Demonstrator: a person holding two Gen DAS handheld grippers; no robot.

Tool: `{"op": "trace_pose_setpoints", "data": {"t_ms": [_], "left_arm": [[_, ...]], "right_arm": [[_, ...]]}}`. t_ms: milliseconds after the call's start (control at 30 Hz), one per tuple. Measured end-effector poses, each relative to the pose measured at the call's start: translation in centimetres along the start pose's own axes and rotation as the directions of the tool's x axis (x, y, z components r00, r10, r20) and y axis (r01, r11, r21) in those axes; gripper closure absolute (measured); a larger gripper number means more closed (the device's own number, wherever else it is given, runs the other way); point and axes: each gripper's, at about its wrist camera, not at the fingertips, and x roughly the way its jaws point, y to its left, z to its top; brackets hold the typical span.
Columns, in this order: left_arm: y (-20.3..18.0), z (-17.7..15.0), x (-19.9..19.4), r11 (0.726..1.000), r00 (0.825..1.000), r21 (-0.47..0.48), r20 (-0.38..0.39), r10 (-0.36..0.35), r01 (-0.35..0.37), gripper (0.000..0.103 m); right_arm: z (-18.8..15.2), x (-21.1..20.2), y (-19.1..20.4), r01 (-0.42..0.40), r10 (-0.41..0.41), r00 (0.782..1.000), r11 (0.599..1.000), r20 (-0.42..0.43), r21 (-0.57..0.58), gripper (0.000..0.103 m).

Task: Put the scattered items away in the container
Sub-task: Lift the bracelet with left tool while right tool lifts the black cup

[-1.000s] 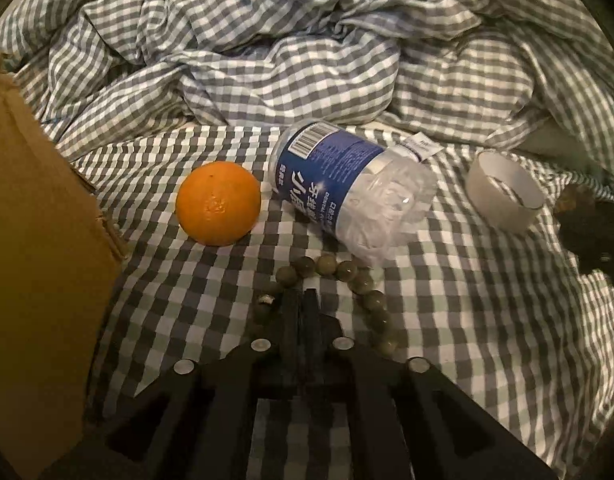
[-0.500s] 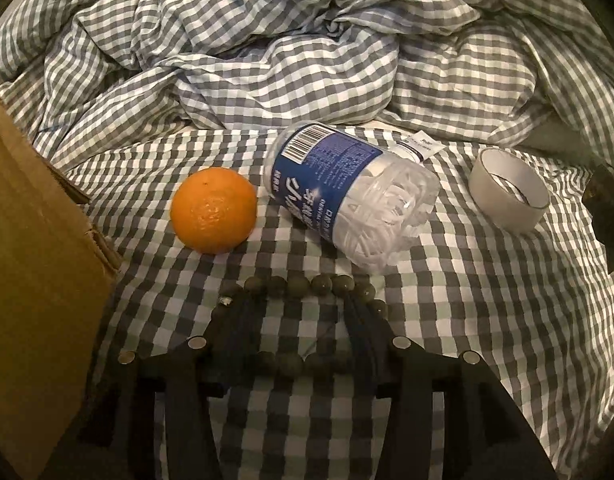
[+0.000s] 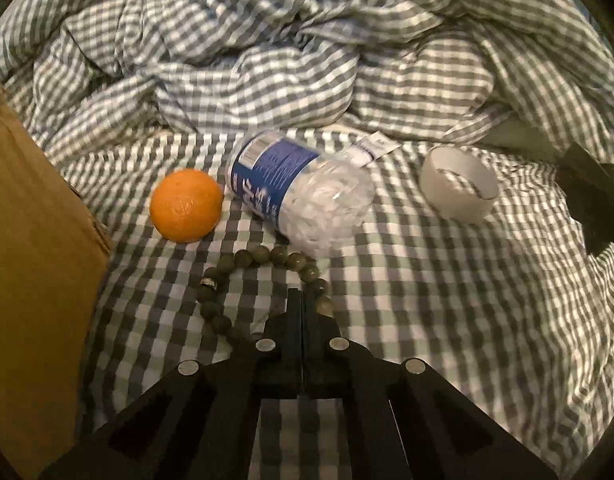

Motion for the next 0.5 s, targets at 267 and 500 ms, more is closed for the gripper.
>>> {"op": "trace_pose_setpoints", "data": {"t_ms": [267, 500], "left_arm": [[-0.2, 0.7, -5.0, 1.000, 0.998, 0.014, 0.057, -0.009, 0.008, 0.103], [-1.4, 0.0, -2.8, 0.998, 0.999, 0.047, 0.041, 0.030, -0.032, 0.020]], "right_arm": [[0.5, -3.8, 0.4, -0.014, 0.014, 0.999, 1.000, 0.045, 0.004, 0.028], [0.2, -3.9, 0.4, -0.040, 0.040, 0.998, 0.999, 0.039, -0.016, 0.028]]}}
